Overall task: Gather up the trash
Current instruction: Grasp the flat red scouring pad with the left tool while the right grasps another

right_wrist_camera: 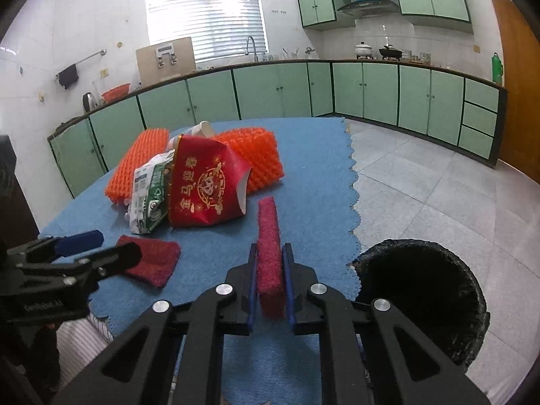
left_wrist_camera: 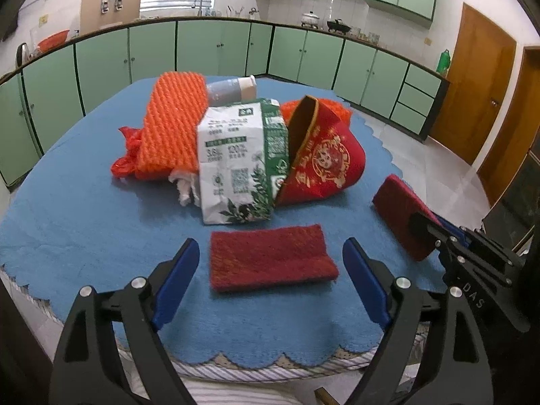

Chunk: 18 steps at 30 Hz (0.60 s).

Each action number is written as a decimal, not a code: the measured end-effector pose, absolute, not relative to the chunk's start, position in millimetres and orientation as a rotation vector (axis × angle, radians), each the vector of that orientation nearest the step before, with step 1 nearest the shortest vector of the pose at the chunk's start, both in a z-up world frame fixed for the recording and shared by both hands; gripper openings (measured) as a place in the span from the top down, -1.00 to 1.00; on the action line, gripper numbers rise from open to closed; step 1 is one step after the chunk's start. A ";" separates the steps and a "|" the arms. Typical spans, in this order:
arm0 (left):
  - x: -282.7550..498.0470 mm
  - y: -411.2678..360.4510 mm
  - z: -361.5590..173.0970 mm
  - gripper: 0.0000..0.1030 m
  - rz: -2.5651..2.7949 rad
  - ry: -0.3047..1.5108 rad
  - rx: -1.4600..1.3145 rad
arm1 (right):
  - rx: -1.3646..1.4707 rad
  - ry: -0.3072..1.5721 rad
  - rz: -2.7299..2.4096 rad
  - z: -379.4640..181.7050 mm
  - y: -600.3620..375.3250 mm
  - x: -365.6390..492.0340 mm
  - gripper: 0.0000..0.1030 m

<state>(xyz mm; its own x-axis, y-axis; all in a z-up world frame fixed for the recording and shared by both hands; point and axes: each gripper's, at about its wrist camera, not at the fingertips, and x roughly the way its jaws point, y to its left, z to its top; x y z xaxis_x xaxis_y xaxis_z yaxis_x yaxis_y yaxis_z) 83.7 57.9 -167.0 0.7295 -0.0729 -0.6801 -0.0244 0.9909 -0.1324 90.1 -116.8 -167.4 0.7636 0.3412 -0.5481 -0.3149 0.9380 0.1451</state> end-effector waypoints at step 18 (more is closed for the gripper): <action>97.4 53.6 -184.9 -0.65 -0.003 0.843 -0.125 | 0.056 0.615 0.369 -168.5 -122.4 95.2 0.75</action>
